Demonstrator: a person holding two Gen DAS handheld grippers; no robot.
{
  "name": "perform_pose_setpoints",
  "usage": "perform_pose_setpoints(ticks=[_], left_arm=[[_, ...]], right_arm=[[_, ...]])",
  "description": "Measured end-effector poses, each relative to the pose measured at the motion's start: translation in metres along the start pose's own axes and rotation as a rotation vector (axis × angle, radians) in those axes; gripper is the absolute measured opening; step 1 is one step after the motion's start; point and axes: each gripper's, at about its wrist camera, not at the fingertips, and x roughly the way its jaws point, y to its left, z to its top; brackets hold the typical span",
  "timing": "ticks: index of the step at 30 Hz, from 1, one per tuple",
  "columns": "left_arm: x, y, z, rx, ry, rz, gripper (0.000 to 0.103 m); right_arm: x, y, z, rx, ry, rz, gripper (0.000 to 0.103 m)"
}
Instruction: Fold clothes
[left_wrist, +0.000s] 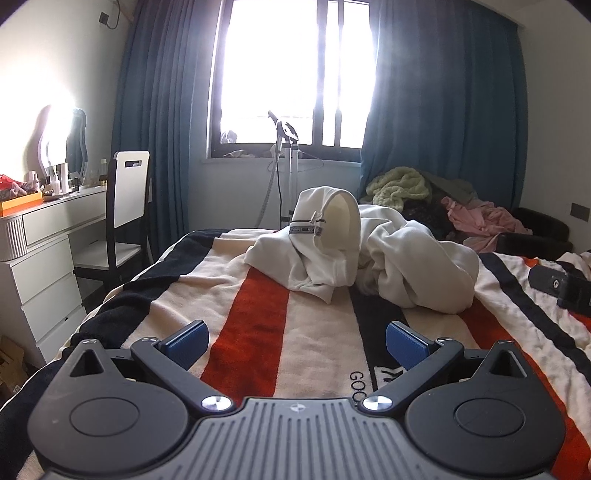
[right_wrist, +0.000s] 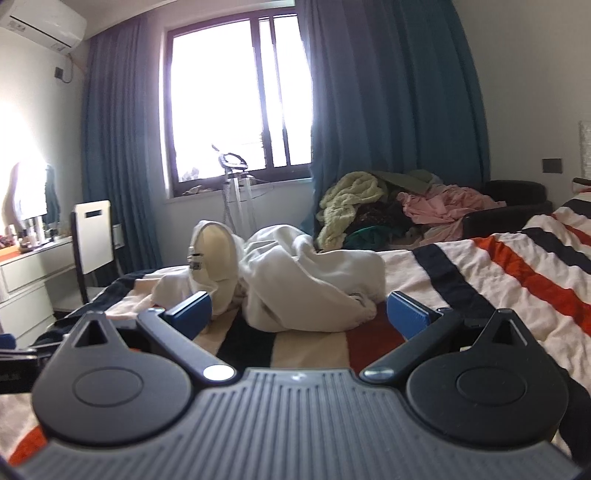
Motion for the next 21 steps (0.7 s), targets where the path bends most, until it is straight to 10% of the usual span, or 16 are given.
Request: perform_pose_setpoints(ticks=[21], left_arm=[[0.015,-0.010,-0.011,0.053,0.050,0.041,0.103]], right_arm=[[0.010,-0.015,0.020,0.080,-0.015,0.027,0.103]])
